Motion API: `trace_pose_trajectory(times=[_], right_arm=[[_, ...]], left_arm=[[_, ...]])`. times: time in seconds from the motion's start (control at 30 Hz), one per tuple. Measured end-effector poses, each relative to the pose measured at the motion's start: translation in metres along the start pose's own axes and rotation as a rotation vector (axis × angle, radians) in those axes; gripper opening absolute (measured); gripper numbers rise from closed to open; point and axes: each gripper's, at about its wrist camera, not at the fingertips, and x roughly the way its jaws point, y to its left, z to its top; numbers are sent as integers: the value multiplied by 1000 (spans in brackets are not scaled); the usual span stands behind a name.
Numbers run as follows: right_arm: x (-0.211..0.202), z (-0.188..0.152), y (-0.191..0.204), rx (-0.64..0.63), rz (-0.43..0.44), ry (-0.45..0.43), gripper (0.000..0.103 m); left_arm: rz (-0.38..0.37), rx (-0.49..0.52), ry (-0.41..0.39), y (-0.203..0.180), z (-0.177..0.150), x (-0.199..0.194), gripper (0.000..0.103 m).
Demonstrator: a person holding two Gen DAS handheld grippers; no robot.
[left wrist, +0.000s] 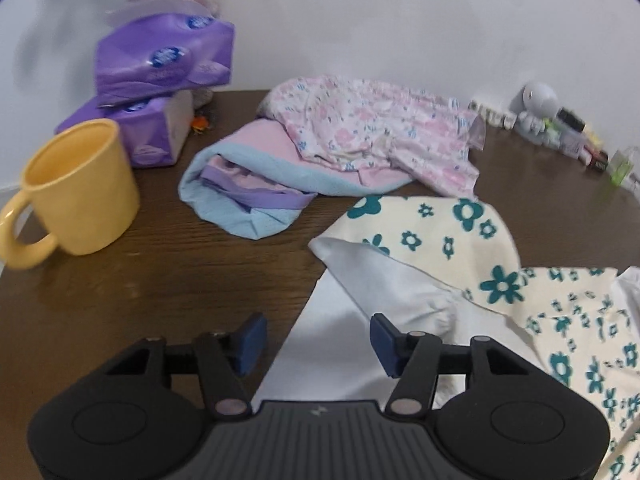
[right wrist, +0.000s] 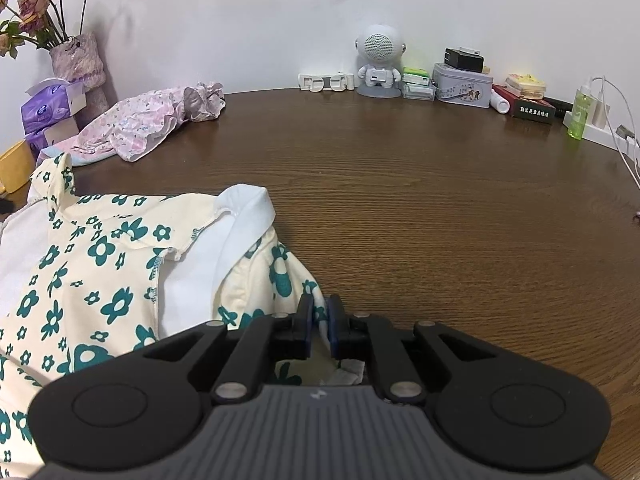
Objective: Fold clothes
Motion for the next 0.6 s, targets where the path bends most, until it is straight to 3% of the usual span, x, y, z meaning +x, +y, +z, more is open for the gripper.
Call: trace_pose_trajectory(times=[0.07, 0.17, 0.2, 0.23, 0.43, 0.6], right_arm=[[0, 0, 0, -3, 1, 1, 8], [0, 1, 0, -4, 6, 0, 8], [0, 1, 0, -4, 8, -1, 8], [0, 2, 0, -5, 9, -2, 8], [0, 2, 0, 1, 14, -9, 8], [0, 2, 2, -5, 8, -12, 8]], left_arm=[[2, 16, 13, 0, 1, 5, 47], [21, 48, 15, -3, 2, 9, 31], [40, 65, 16, -6, 2, 9, 12], [48, 70, 22, -8, 2, 9, 1], [177, 129, 22, -25, -10, -3, 0], [274, 94, -33, -10, -26, -30, 0]])
